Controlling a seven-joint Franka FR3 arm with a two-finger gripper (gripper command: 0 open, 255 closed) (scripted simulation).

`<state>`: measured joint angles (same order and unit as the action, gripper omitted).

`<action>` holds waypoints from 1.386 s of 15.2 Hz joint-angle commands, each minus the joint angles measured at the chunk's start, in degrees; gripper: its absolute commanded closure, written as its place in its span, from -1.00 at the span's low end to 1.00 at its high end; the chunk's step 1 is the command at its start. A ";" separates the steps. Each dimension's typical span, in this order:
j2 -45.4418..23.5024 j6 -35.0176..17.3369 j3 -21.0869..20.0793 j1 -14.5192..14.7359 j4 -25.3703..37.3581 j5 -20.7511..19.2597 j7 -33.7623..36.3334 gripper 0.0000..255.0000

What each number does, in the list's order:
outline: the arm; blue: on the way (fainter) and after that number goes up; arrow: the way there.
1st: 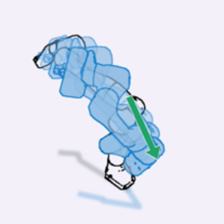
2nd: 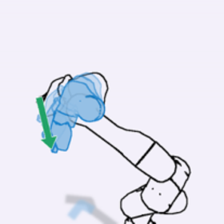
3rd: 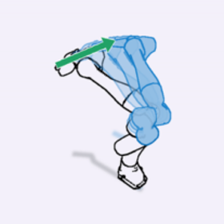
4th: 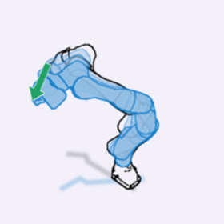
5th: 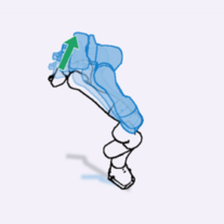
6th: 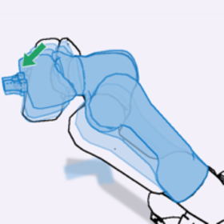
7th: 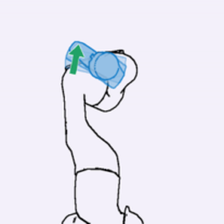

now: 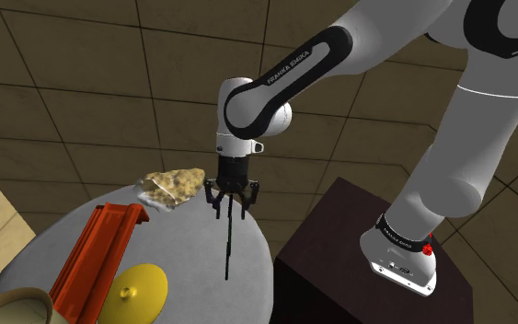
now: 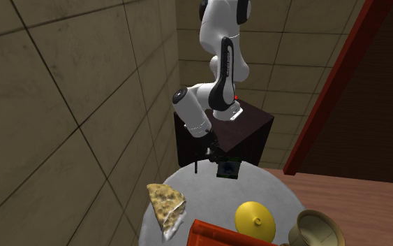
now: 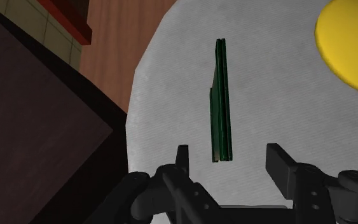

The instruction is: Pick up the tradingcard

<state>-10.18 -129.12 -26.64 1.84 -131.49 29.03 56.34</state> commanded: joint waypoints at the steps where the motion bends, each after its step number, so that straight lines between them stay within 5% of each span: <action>1: -0.13 -0.12 0.01 0.01 0.02 -0.03 -0.03 1.00; 9: -0.13 -0.10 0.03 -0.01 0.02 -0.04 -0.06 1.00; 21: 7.09 8.80 0.08 -0.88 2.19 0.48 2.19 1.00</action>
<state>-3.76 -121.17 -26.59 1.04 -129.49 29.44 58.36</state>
